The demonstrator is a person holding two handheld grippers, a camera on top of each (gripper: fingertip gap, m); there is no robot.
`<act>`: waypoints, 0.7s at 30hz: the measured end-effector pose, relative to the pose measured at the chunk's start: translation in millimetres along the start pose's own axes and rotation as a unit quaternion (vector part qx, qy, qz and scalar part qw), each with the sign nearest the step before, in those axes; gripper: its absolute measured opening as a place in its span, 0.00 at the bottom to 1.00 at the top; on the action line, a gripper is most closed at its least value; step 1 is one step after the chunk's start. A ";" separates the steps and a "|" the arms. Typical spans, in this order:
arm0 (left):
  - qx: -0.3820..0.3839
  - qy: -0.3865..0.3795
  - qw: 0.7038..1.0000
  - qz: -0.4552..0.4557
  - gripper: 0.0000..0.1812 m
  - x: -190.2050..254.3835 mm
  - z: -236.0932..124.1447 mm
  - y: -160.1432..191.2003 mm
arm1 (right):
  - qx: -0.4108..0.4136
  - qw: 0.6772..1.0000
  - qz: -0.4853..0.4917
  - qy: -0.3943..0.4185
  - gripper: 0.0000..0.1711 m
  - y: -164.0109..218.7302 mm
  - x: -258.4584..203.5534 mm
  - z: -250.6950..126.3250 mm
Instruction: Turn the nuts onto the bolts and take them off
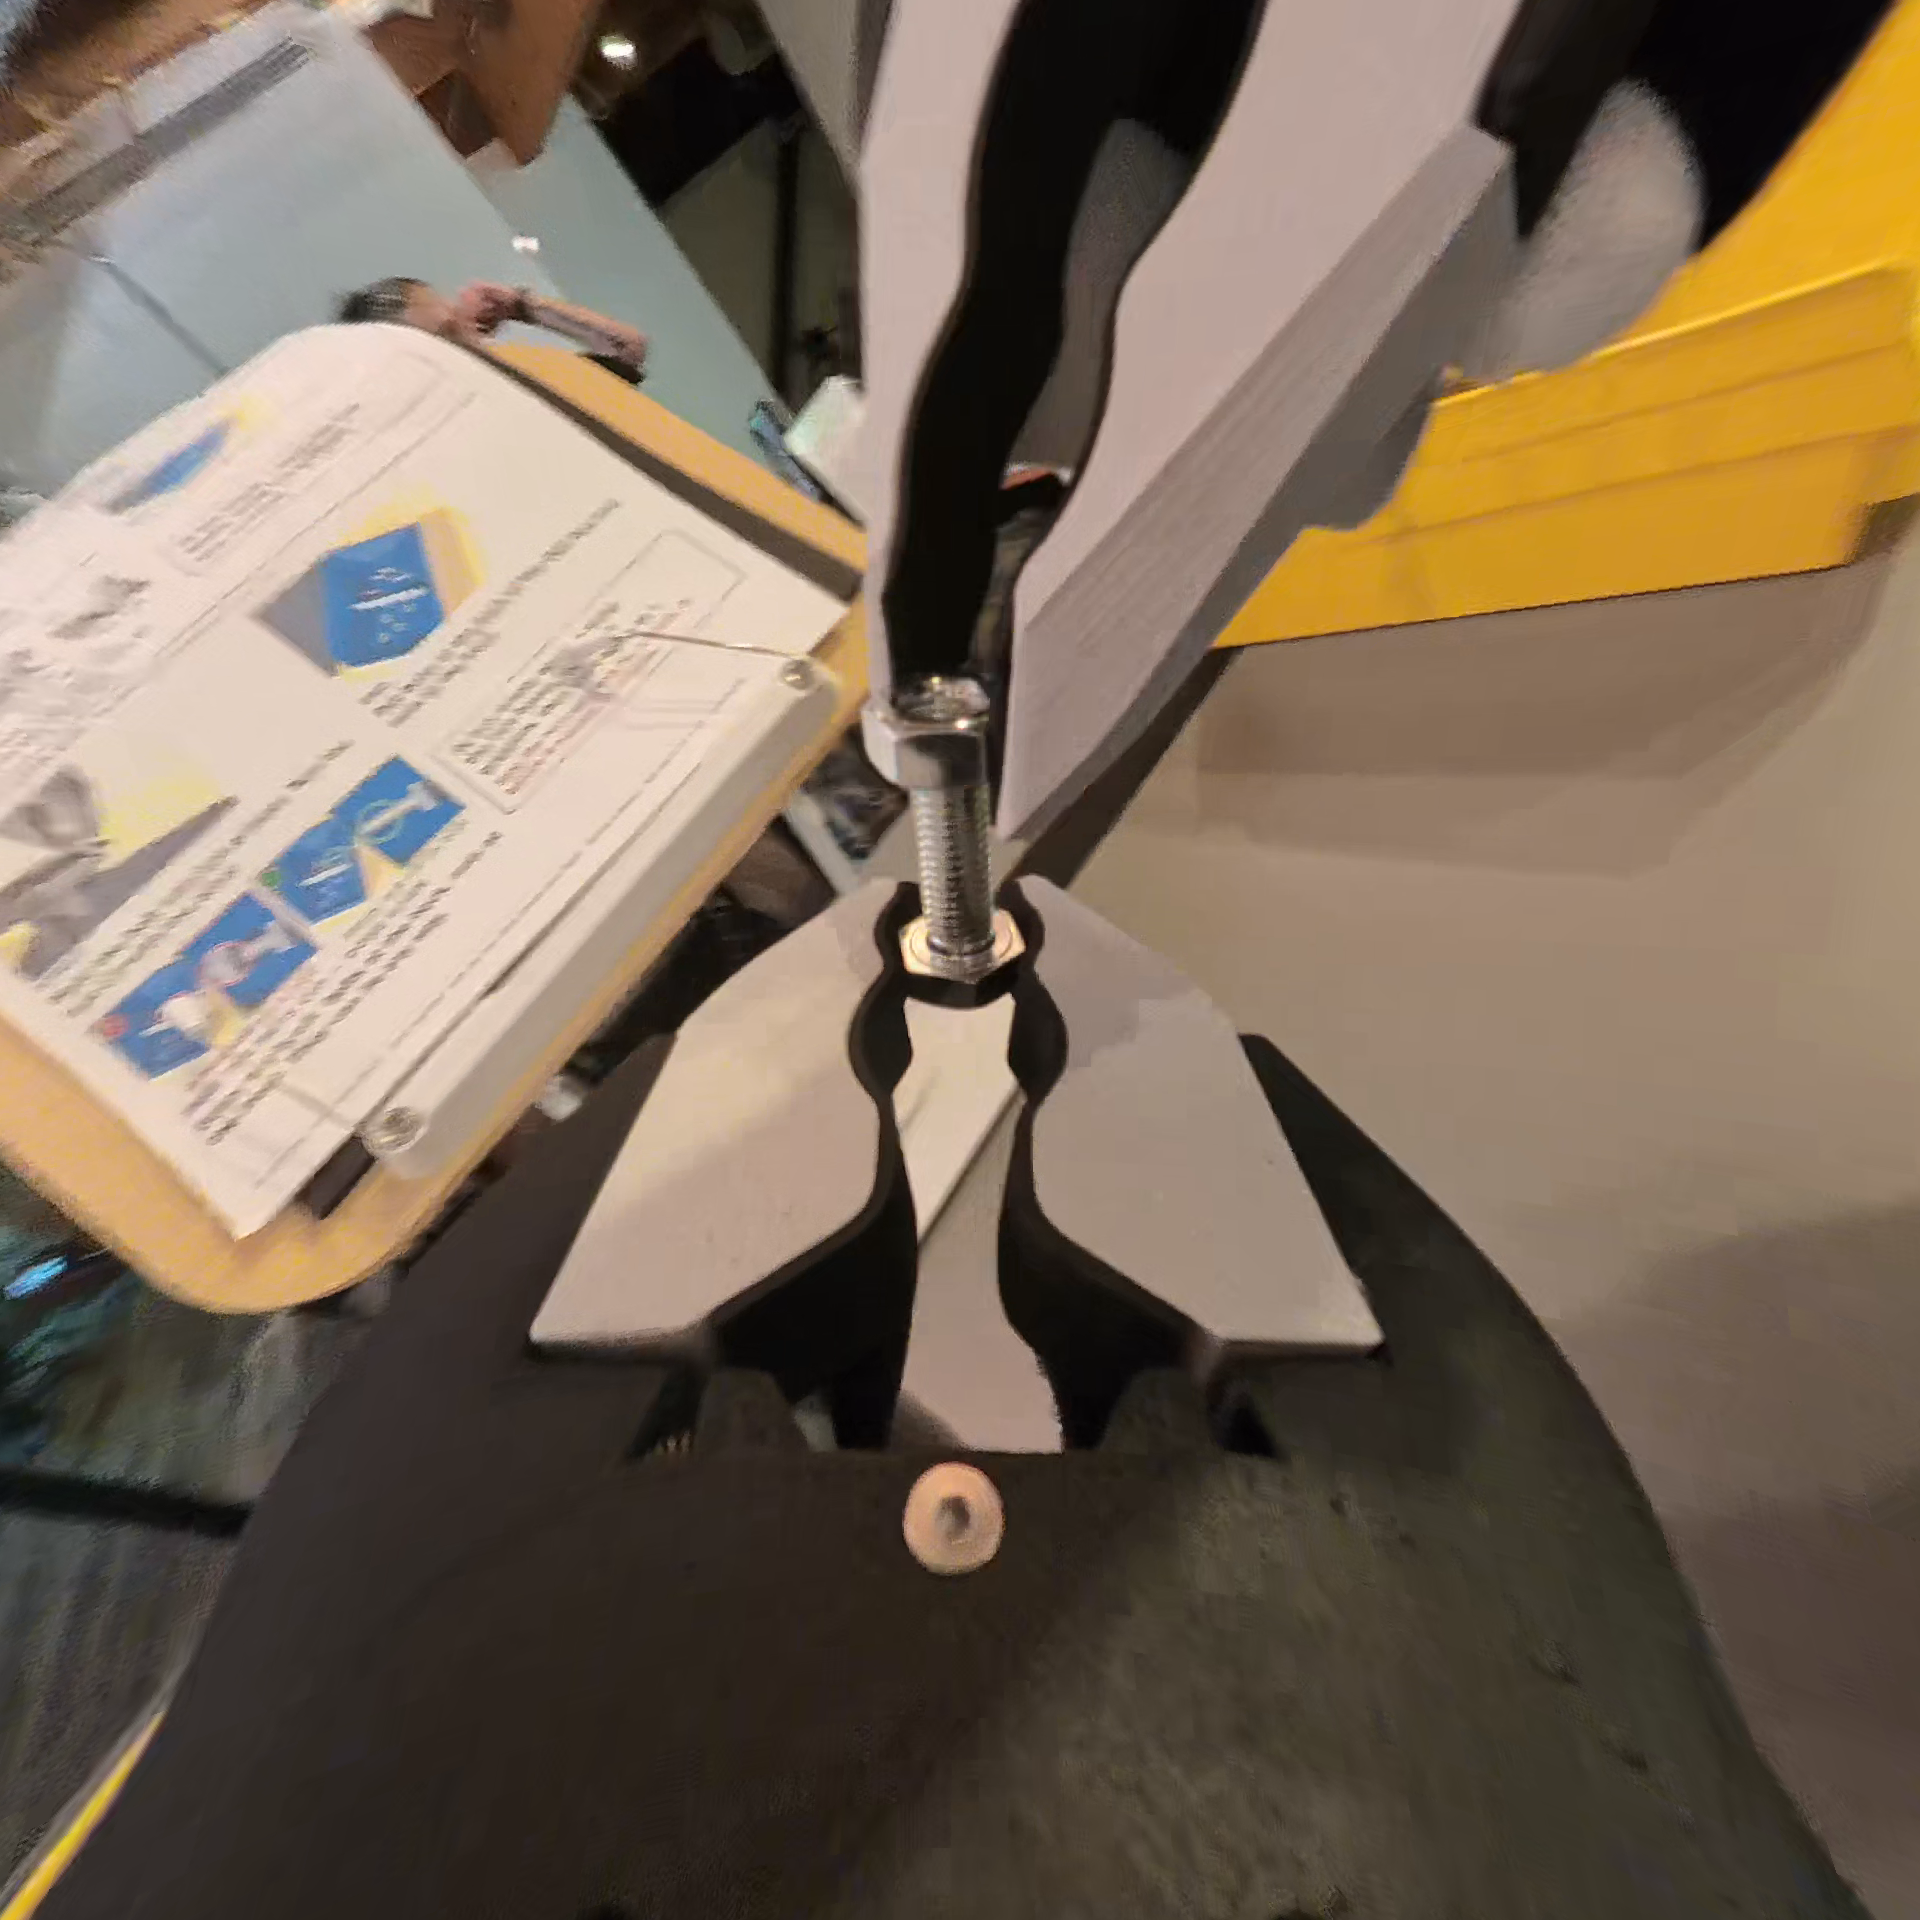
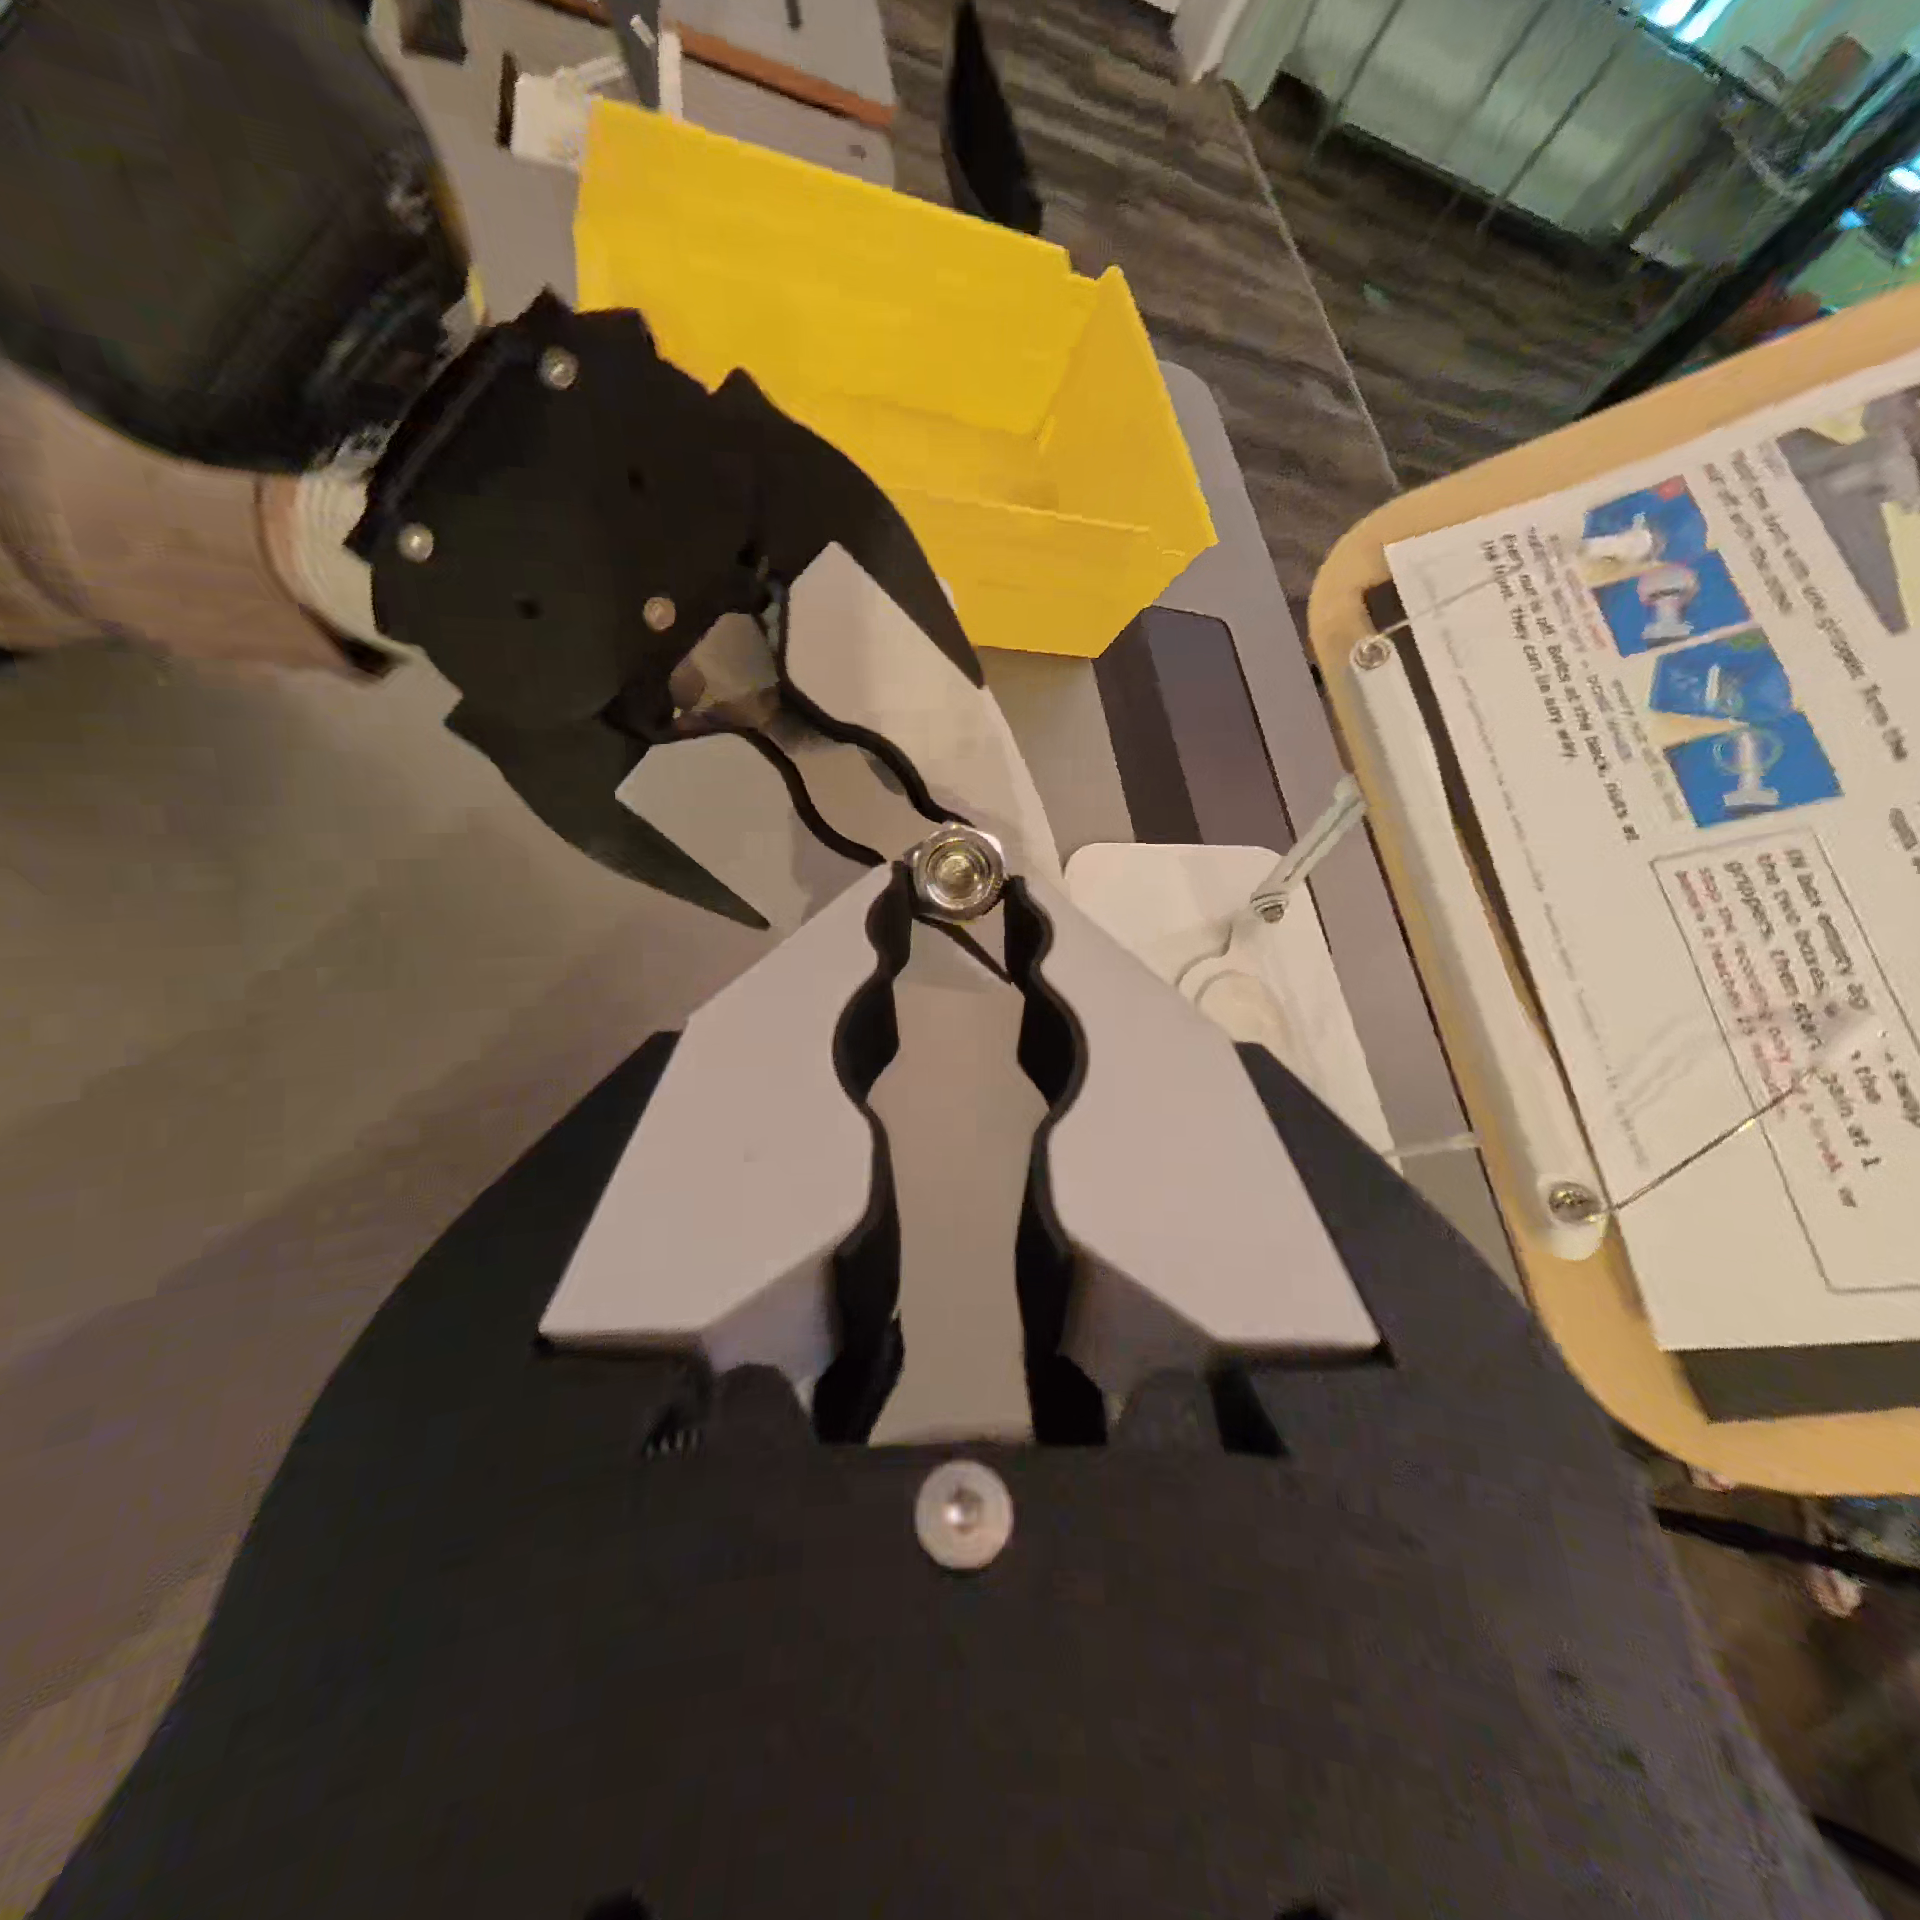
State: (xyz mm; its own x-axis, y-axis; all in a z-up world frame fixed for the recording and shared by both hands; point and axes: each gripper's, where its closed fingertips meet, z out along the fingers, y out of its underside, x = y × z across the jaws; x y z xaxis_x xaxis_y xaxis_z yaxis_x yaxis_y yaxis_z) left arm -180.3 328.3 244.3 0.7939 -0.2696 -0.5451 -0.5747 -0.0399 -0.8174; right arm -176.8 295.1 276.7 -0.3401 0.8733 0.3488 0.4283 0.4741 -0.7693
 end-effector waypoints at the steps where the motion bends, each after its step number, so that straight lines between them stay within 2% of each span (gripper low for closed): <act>1: 0.003 0.024 1.000 -0.010 0.08 5.5 -1.0 -1.6 | -0.016 0.999 -0.025 -0.017 0.09 1.3 -3.2 -2.6; 5: 0.013 0.029 0.999 -0.035 0.09 4.5 -1.8 -5.8 | -0.052 0.995 -0.075 -0.030 0.11 0.9 -1.6 -5.6; 6: 0.012 0.022 0.999 -0.043 0.08 1.8 -1.3 -5.0 | -0.061 0.995 -0.072 -0.019 0.22 2.6 2.5 -5.5; 7: 0.009 0.013 0.999 -0.050 0.08 -1.4 -0.5 -3.1 | -0.064 0.996 -0.054 -0.013 0.29 4.0 5.0 -5.8; 9: -0.002 -0.021 0.999 -0.050 0.09 -10.9 1.2 2.3 | -0.040 0.999 0.003 -0.011 0.34 1.5 5.2 -6.0; 15: -0.038 -0.101 0.994 -0.016 0.09 -24.0 5.6 15.5 | 0.030 0.973 0.226 0.028 0.29 8.6 15.6 2.4; 21: -0.061 -0.138 0.988 0.023 0.09 -23.6 9.5 22.7 | 0.077 0.945 0.312 0.061 0.21 12.9 19.8 13.2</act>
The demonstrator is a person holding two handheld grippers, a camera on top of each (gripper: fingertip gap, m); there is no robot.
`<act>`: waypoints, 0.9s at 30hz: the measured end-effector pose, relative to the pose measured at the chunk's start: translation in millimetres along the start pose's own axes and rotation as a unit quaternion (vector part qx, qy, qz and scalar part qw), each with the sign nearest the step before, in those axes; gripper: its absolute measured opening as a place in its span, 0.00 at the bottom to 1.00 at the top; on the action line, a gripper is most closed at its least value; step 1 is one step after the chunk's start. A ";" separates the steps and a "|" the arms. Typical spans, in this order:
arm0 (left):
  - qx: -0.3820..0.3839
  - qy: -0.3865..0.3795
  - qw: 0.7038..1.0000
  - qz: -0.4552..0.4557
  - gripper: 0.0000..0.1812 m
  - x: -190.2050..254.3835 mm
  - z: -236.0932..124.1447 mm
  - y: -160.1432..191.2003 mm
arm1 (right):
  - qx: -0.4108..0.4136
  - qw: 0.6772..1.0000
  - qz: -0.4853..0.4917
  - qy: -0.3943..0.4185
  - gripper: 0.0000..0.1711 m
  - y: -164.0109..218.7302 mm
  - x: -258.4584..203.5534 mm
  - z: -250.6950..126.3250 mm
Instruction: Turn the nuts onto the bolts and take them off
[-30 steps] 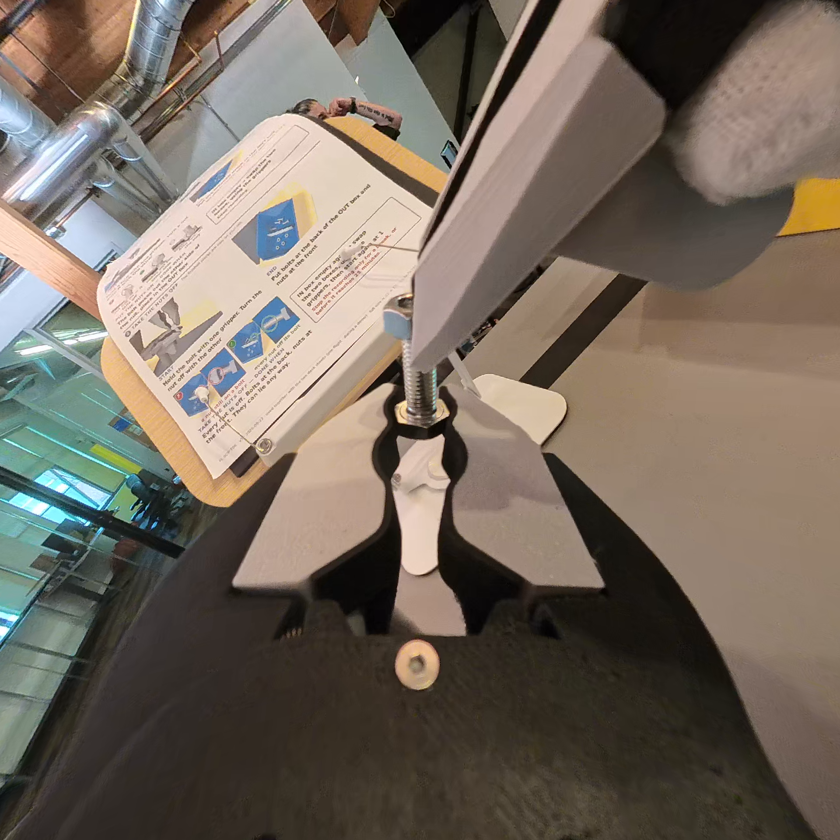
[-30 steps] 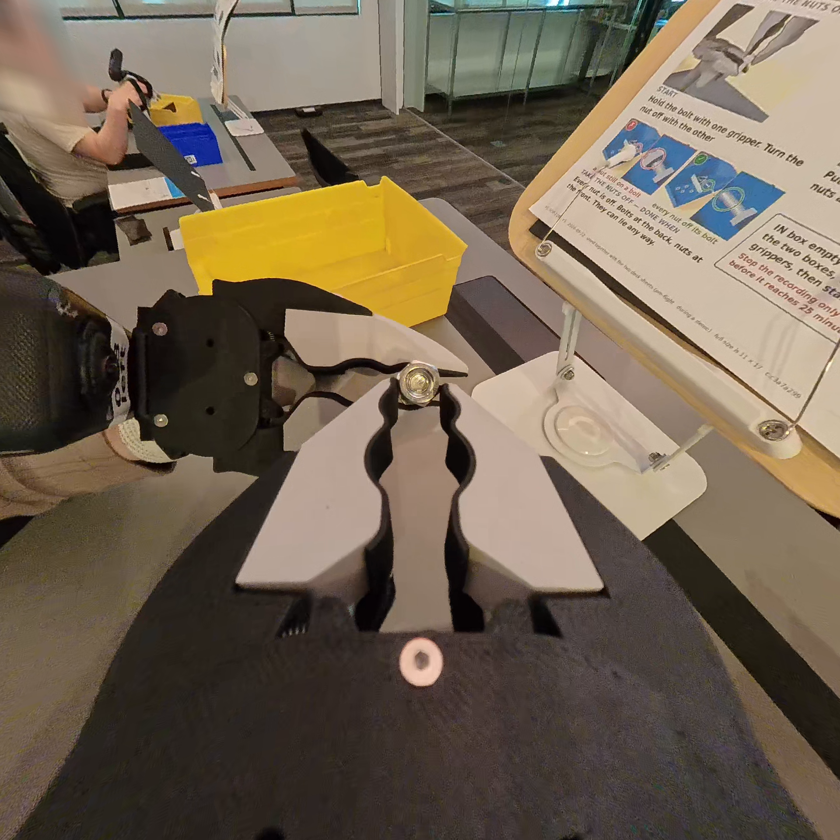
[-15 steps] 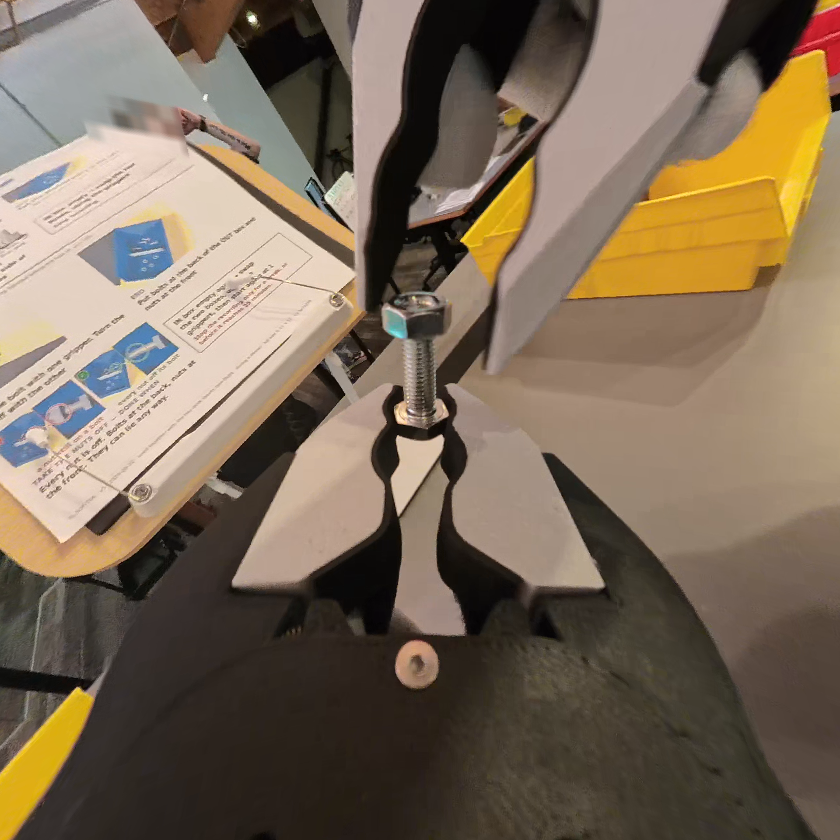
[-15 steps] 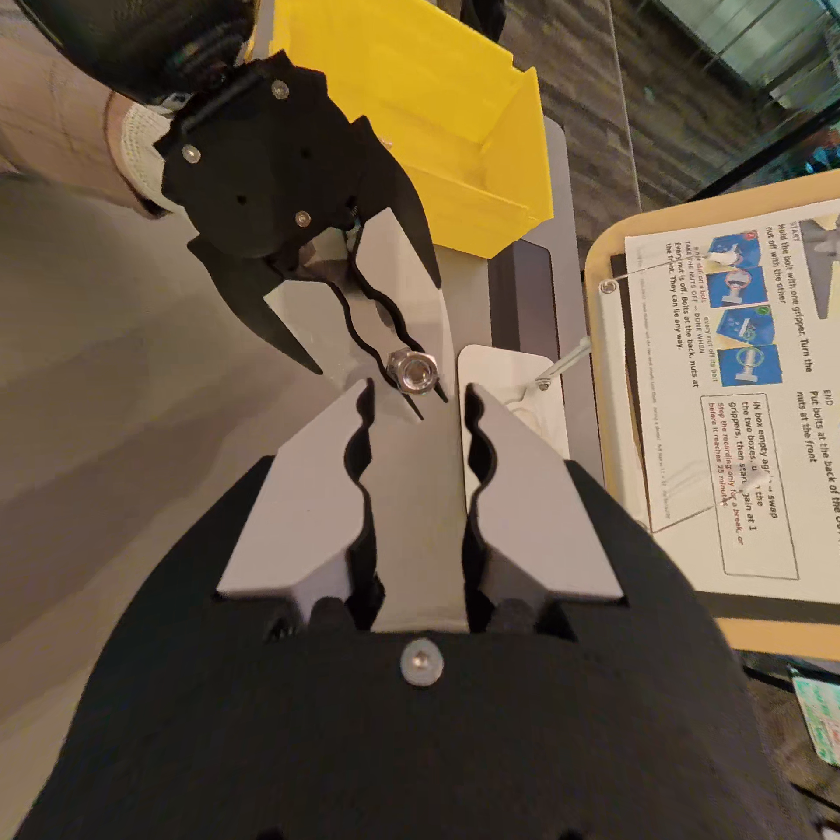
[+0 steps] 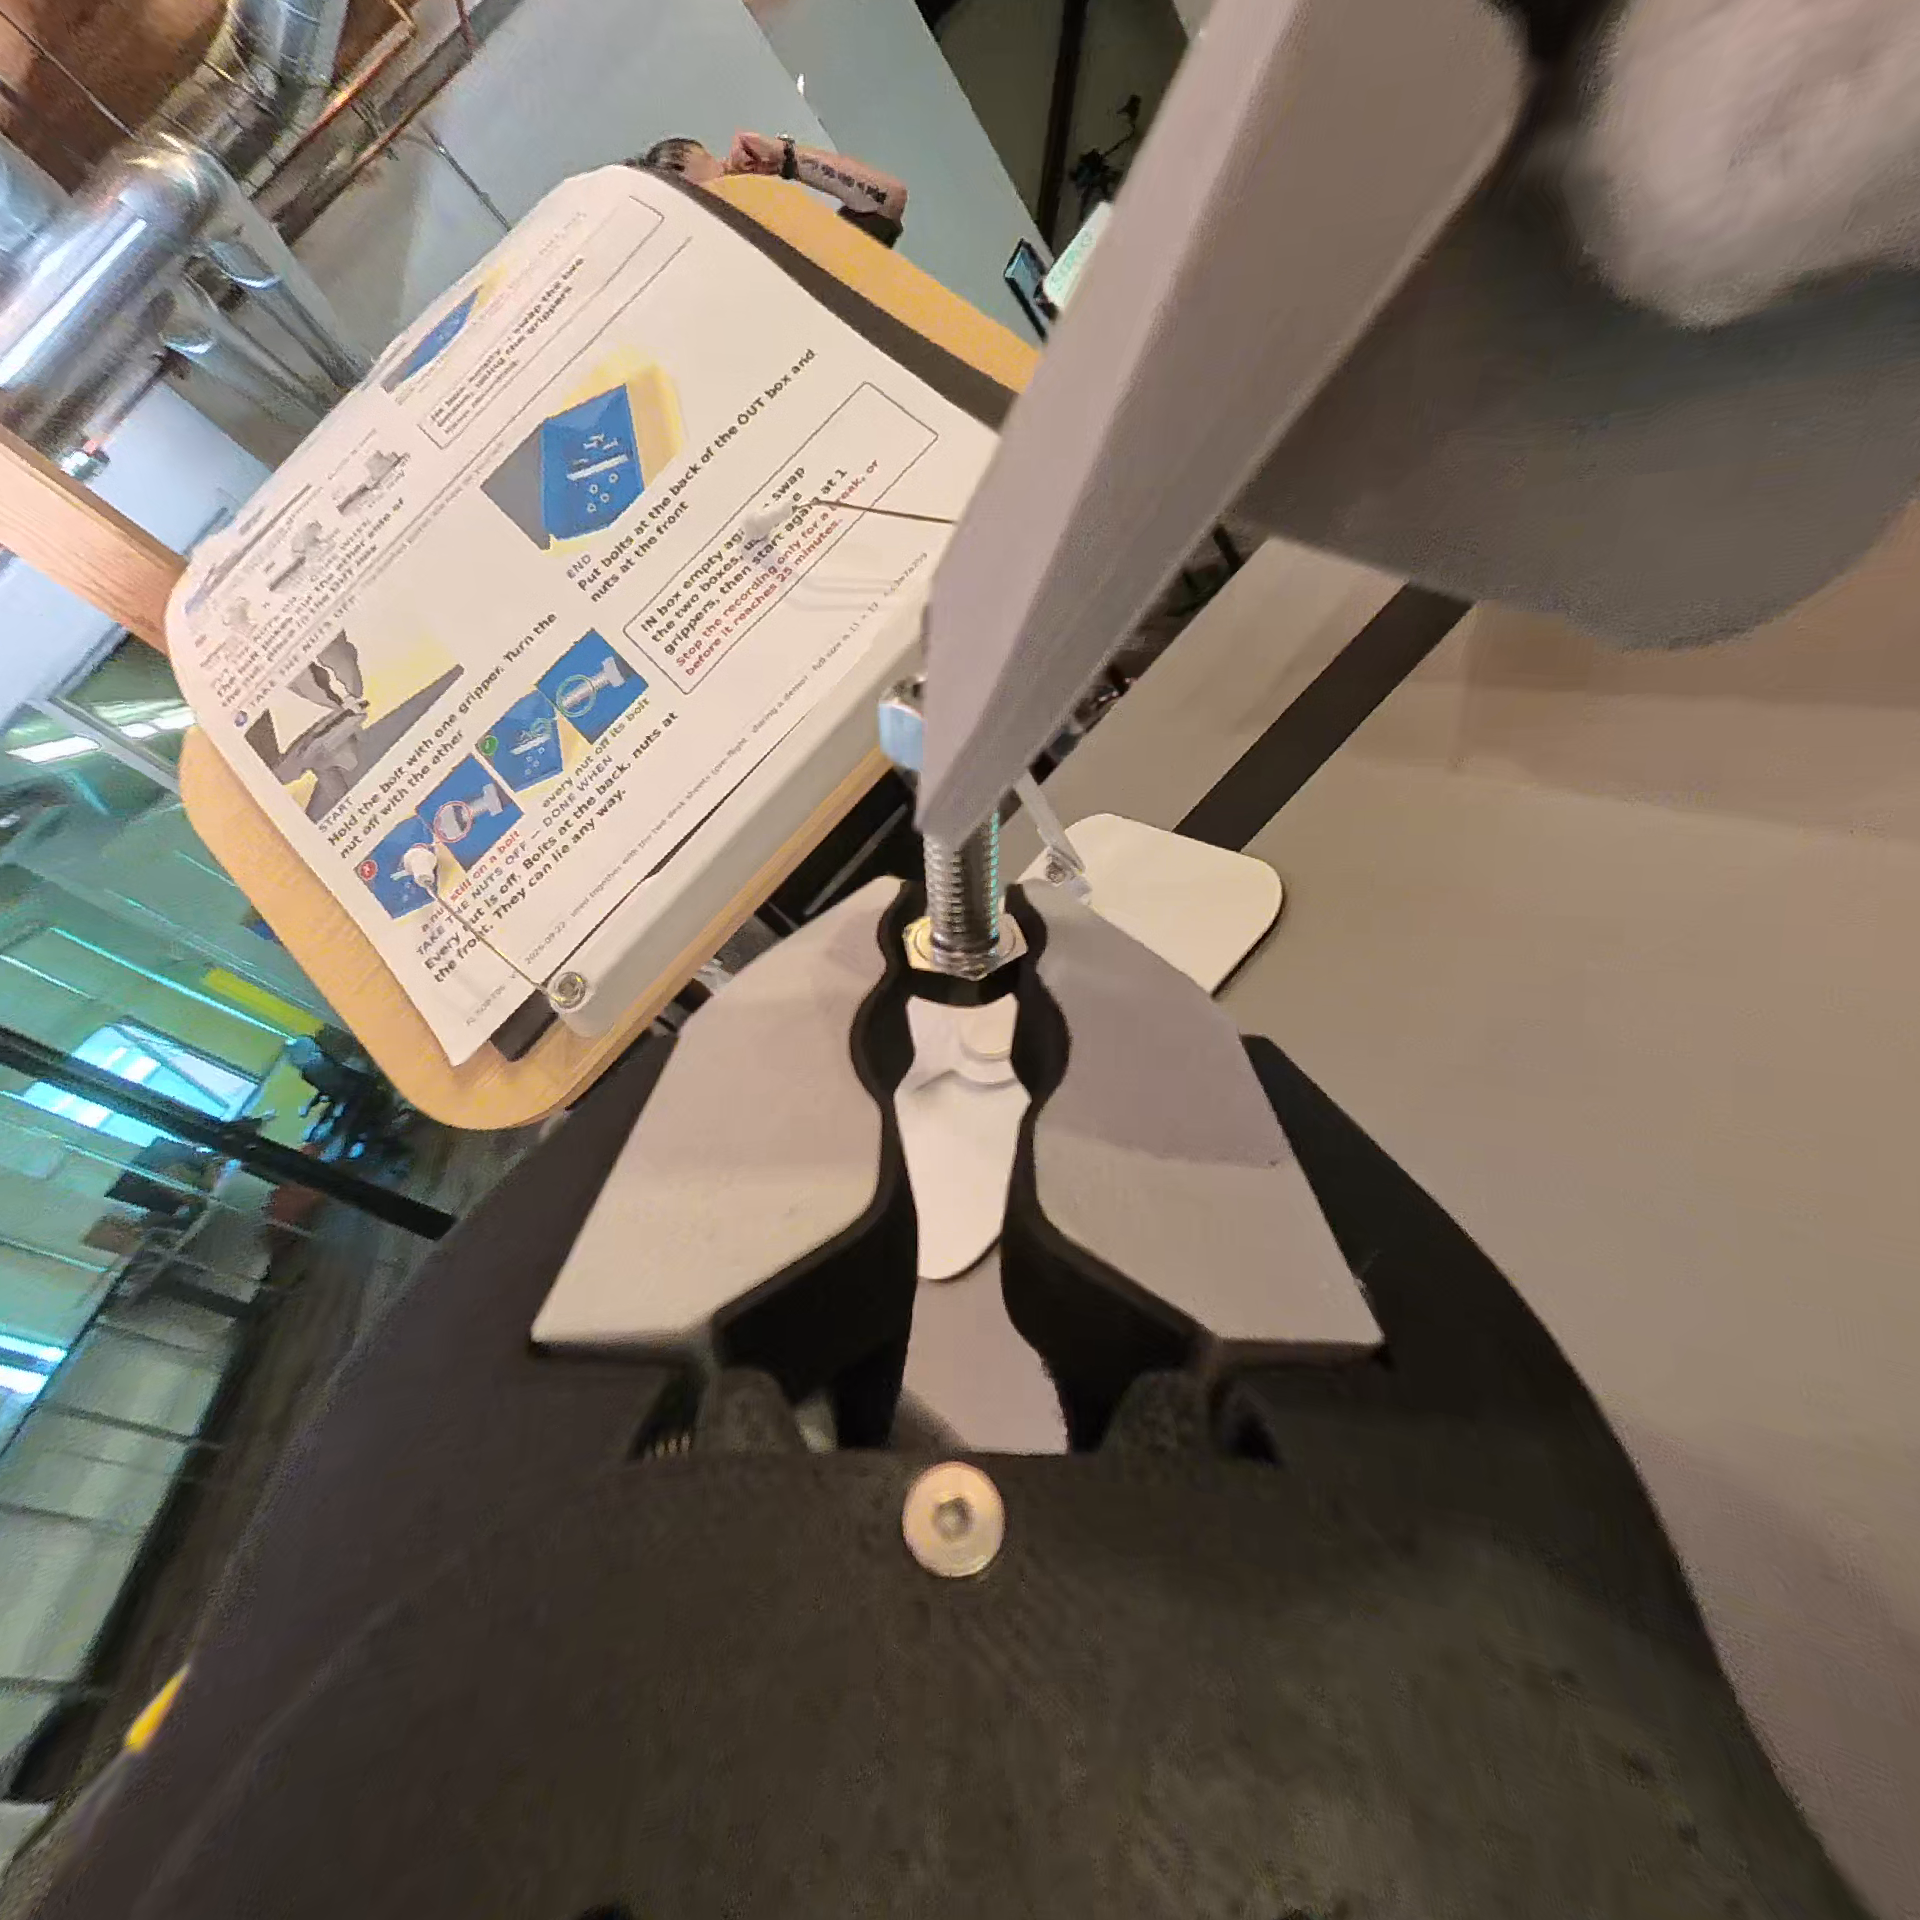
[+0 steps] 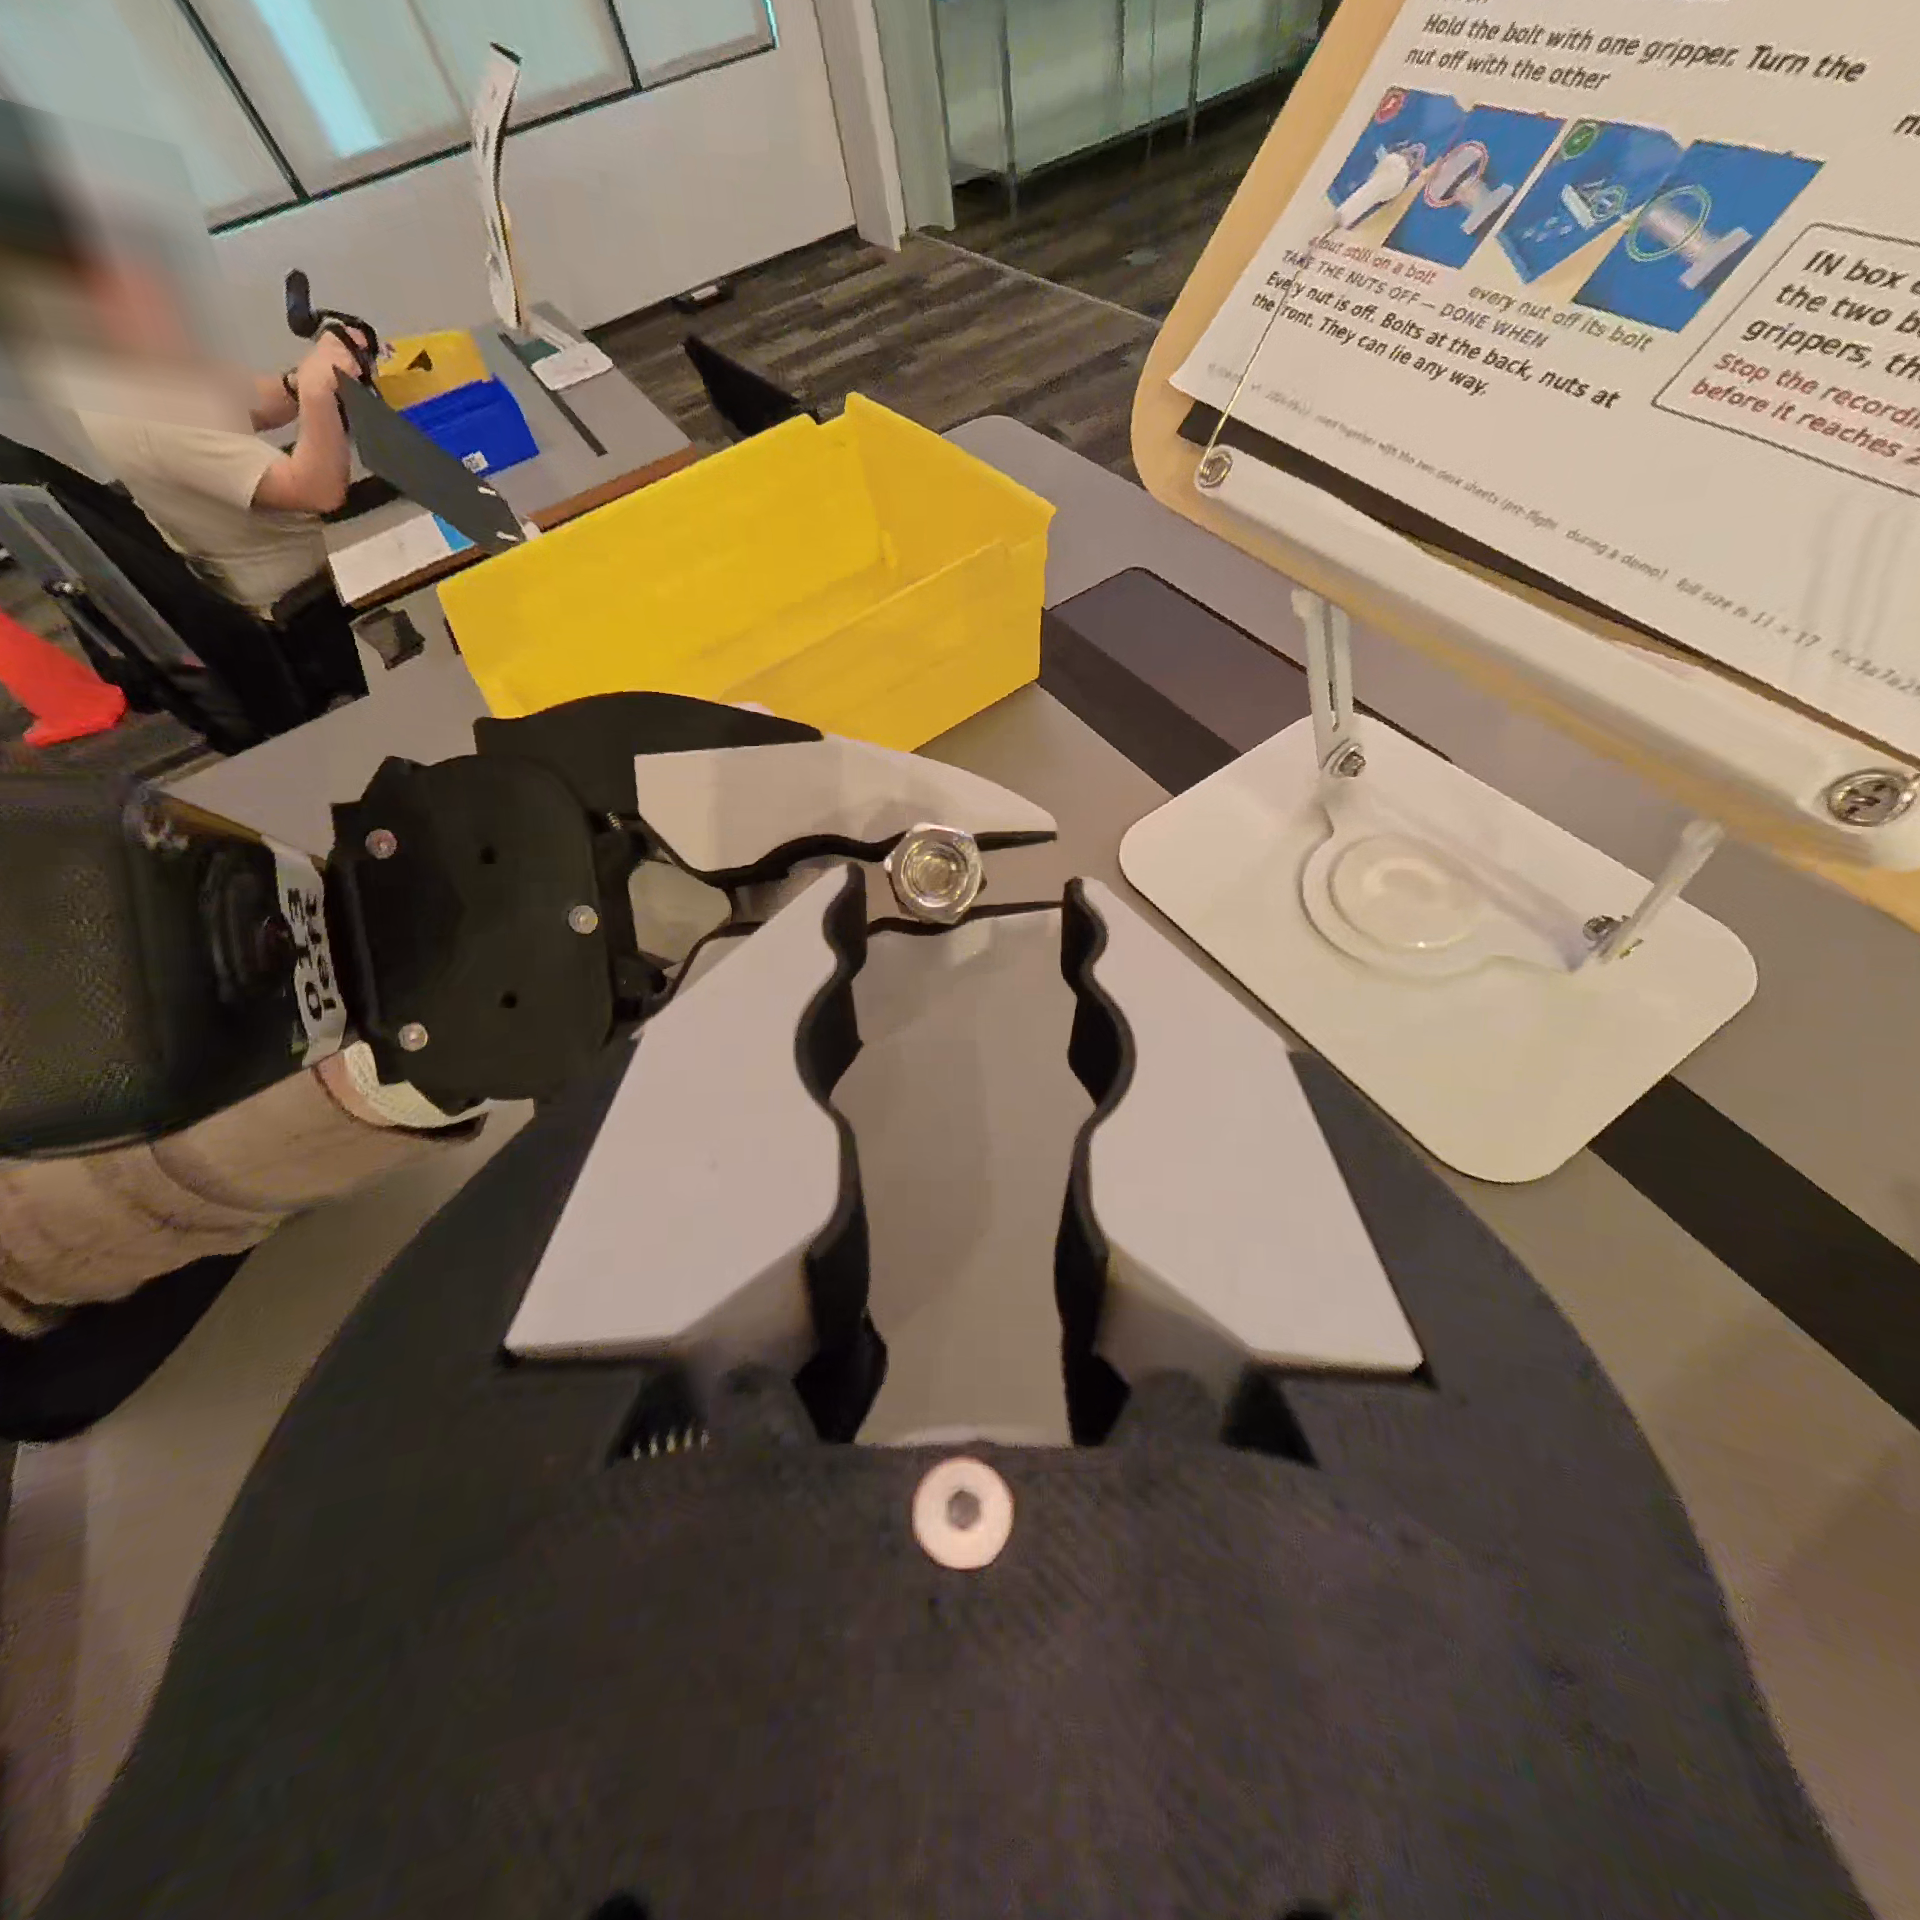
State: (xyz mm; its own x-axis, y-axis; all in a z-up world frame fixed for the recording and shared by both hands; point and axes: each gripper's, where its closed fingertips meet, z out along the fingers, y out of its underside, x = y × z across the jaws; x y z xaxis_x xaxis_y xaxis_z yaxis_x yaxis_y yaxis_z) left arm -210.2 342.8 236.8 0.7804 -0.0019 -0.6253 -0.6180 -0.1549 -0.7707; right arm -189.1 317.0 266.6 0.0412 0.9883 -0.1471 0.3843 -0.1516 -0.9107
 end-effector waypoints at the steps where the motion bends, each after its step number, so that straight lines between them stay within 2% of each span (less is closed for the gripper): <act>1: -0.002 -0.001 1.000 0.010 0.09 1.8 0.3 0.1 | 0.003 1.000 0.003 0.000 0.21 0.6 -1.1 1.7; 6: -0.005 -0.004 1.000 0.022 0.09 5.8 0.9 0.1 | -0.008 1.000 -0.010 0.014 0.11 8.5 -3.4 9.8; 13: 0.009 0.040 0.999 0.026 0.09 11.7 -3.4 -5.3 | -0.030 0.996 -0.088 0.005 0.10 9.5 -6.8 4.2; 18: 0.031 0.154 0.988 -0.008 0.09 31.3 -15.2 -15.6 | -0.085 0.976 -0.194 -0.050 0.10 17.0 -16.1 -10.2; 21: 0.043 0.255 0.965 -0.041 0.08 50.4 -30.4 -23.1 | -0.125 0.950 -0.269 -0.095 0.10 24.2 -27.1 -21.6; 23: 0.062 0.332 0.939 -0.063 0.08 64.3 -46.3 -30.7 | -0.144 0.928 -0.318 -0.133 0.10 28.8 -39.4 -30.6; 25: 0.081 0.374 0.921 -0.071 0.08 72.3 -57.8 -36.9 | -0.166 0.907 -0.353 -0.160 0.10 33.0 -48.2 -39.2; 27: 0.107 0.441 0.888 -0.075 0.08 85.7 -77.4 -43.6 | -0.176 0.874 -0.404 -0.204 0.10 39.9 -63.7 -49.2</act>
